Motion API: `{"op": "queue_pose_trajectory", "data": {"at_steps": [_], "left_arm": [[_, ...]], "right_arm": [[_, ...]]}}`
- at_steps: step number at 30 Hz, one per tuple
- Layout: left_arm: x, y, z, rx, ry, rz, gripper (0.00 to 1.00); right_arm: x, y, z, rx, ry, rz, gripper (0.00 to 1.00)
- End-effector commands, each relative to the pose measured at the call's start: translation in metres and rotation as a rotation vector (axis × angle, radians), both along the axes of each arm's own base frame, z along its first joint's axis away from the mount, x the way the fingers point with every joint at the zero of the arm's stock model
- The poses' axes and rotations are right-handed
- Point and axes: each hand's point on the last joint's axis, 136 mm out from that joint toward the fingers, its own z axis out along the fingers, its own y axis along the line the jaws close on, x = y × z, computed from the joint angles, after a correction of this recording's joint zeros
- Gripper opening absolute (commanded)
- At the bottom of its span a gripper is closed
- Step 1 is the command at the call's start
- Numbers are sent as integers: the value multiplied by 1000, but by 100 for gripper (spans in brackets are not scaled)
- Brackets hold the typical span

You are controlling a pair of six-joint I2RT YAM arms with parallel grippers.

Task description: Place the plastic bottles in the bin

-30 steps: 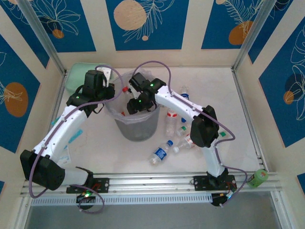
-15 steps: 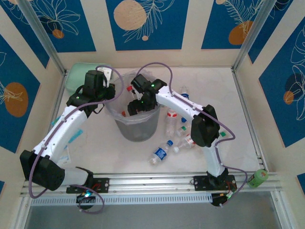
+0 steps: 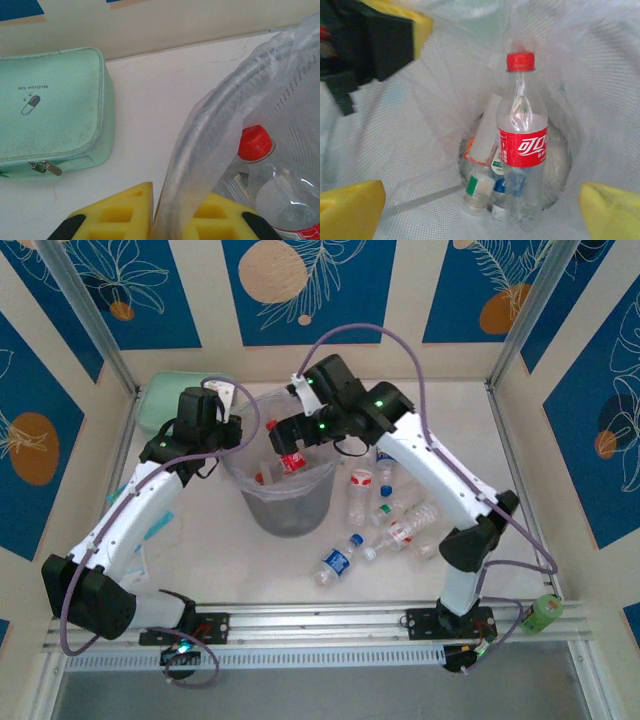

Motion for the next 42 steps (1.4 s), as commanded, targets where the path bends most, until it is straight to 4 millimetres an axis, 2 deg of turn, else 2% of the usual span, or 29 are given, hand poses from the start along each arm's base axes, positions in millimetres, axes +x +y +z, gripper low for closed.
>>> {"op": "queue_pose_trajectory", "data": {"at_steps": [1,5,8,9,12,16,24,27,33,38,42], "left_arm": [[-10,-3,-47,70,132,-32,0],[-9,-3,-48,70,134,-30,0],[-8,0,-49,84,134,-17,0],[-9,0,-49,84,135,-18,0],[-9,-2,-46,72,127,-24,0],[-10,-5,-44,53,129,-34,0],[-11,-4,-41,55,123,-33,0],[-12,-4,-40,53,118,-35,0],[-11,-3,-43,68,123,-30,0],[-12,-6,-38,54,116,-42,0],[-14,-7,-35,52,107,-45,0]], "right_arm": [[0,-27,18,8,-45,-37,99],[13,-71,25,53,-89,-143,99],[32,-132,13,65,-65,-331,99],[37,-156,5,76,-36,-409,99],[44,-205,-25,113,54,-544,99],[57,-235,-76,46,125,-667,99],[94,-231,-187,-90,425,-700,99],[106,-224,-218,-104,491,-696,99],[122,-206,-251,-86,503,-667,99],[125,-214,-279,-131,545,-692,99],[136,-219,-288,-141,512,-707,100]]}}
